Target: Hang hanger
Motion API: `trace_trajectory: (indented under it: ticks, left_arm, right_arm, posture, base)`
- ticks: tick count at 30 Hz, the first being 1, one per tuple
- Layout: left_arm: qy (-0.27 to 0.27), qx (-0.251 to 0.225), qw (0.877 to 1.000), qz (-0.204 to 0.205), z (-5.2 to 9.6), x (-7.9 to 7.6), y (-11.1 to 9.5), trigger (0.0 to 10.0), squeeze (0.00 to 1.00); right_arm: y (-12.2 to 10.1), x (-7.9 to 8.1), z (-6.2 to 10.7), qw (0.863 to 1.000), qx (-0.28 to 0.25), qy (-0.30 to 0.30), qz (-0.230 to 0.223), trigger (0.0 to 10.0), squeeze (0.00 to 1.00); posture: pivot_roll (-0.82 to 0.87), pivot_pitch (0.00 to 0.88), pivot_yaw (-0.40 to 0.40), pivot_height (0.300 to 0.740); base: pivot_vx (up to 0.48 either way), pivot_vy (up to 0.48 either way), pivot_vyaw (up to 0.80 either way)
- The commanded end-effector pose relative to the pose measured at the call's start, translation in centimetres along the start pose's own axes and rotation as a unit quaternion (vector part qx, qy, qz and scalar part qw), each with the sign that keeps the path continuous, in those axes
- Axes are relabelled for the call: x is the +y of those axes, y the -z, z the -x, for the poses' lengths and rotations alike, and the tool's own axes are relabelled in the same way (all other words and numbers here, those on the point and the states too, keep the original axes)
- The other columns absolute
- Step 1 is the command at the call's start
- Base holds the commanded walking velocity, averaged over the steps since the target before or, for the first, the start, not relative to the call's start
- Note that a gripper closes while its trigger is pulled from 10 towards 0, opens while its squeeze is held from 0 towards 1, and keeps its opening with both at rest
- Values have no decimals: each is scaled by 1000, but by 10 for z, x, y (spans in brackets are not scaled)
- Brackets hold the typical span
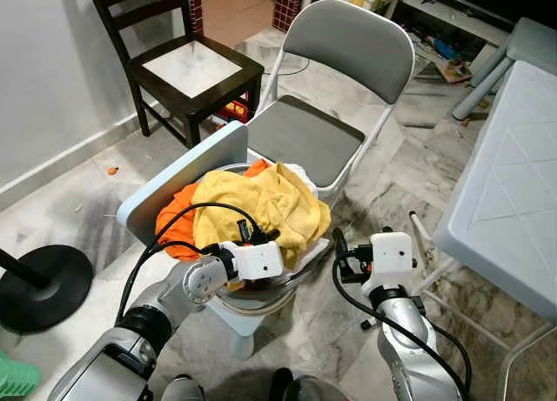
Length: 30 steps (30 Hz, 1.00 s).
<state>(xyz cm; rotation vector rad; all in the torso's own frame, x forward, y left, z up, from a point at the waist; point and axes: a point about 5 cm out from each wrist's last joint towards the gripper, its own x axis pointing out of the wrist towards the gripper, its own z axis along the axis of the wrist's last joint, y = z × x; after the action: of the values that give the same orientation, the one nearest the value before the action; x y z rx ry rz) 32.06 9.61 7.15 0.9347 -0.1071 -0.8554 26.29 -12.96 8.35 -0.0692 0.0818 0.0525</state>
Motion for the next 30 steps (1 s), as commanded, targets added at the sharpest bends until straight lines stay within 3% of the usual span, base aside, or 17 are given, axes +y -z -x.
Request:
trace_trajectory:
  ticks: [1,3,6,9,13,15,20,25,27,30]
  left_arm:
    - [-18,-23,999,22,-2,4,-7,0,0]
    - [-38,-39,998,28,-2,11,-12,0,0]
    - [-86,-74,991,77,-1,25,-22,0,0]
    - [-147,-132,963,182,1,46,-39,0,0]
    - [-175,-160,934,267,2,60,-48,0,0]
    - [-175,-161,931,276,2,61,-49,0,0]
    - [-156,-151,916,338,4,53,-45,0,0]
    - [-136,-96,915,368,3,29,-35,0,0]
    - [-140,-86,918,361,2,22,-35,0,0]
    - [-127,-66,923,358,-1,15,-36,1098,0]
  right_arm:
    - [5,-6,3,1000,6,12,5,10000,0]
    - [5,-7,3,1000,7,13,5,10000,0]
    - [5,-7,3,1000,6,14,5,10000,0]
    - [4,-11,2,1000,2,21,5,10000,0]
    - [1,-15,0,999,-7,30,7,10000,0]
    - [0,-16,0,999,-9,32,7,10000,0]
    - [-2,-23,-1,999,-18,49,8,10000,0]
    - [-6,-37,6,996,-30,85,-12,10000,0]
    - [-7,-43,11,994,-36,100,-21,10000,0]
    - [-5,-52,19,991,-35,123,-27,10000,0]
  posture:
    - [149,186,-130,740]
    - [149,186,-130,740]
    - [150,182,-128,740]
    - [155,169,-126,740]
    - [158,158,-125,740]
    - [159,156,-124,740]
    - [157,130,-119,740]
    - [152,114,-121,740]
    - [147,105,-119,740]
    - [138,92,-106,740]
  base:
    - [0,0,0]
    - [0,0,0]
    - [0,0,0]
    - [0,0,0]
    - [0,0,0]
    - [0,0,0]
    - [0,0,0]
    - [0,0,0]
    - [0,0,0]
    - [0,0,0]
